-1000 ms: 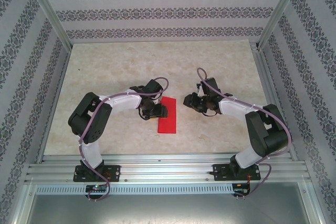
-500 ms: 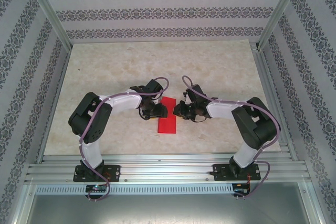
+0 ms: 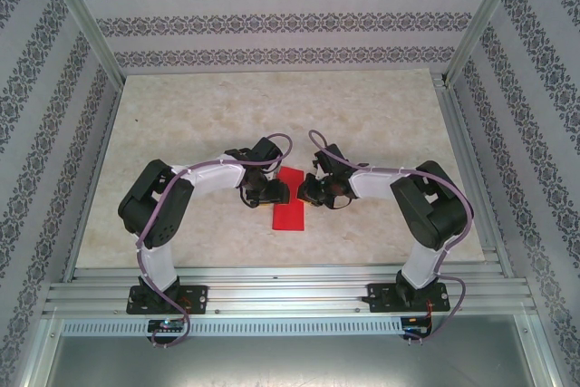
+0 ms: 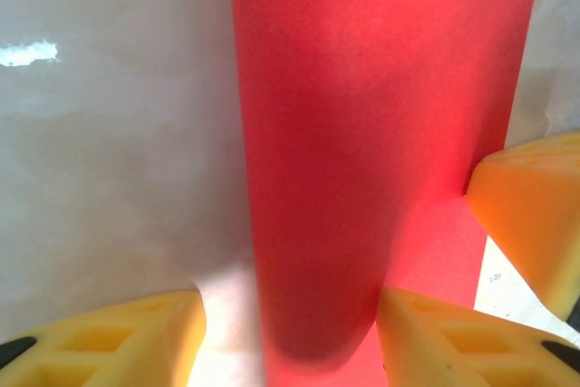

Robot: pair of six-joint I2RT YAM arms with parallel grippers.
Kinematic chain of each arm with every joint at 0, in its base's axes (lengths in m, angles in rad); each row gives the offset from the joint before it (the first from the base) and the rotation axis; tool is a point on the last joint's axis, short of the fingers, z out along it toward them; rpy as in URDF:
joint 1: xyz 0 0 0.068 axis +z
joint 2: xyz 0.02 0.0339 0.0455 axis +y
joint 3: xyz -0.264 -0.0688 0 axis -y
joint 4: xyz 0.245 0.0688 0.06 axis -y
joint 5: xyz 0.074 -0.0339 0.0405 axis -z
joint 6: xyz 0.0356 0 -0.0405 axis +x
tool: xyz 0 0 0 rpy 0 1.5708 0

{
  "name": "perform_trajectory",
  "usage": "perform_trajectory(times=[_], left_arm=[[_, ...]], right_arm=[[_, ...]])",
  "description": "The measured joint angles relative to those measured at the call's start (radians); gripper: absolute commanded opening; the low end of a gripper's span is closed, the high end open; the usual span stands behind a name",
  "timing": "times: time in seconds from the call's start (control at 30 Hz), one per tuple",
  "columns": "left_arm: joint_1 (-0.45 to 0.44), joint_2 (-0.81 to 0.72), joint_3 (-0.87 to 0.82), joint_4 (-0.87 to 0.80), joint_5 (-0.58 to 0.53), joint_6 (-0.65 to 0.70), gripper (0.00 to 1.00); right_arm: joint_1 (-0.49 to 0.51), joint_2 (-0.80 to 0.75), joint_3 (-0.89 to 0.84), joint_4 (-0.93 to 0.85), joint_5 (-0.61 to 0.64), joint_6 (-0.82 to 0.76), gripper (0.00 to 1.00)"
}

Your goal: Fold a paper plane with a square sheet of paper (fold left side to right side)

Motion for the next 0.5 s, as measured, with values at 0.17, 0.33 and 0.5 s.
perform_trajectory(times=[0.17, 0.33, 0.5], left_arm=[[0.002, -0.017, -0.002, 0.000, -0.001, 0.006, 0.60], [0.015, -0.086, 0.001, -0.005, -0.015, 0.028, 0.55], [0.015, -0.138, 0.020, 0.027, 0.047, 0.033, 0.43]], right_arm=[[0.000, 0.008, 0.016, -0.027, 0.001, -0.011, 0.12], [0.000, 0.016, 0.030, -0.047, 0.000, -0.023, 0.11], [0.000, 0.017, 0.033, -0.052, 0.001, -0.026, 0.11]])
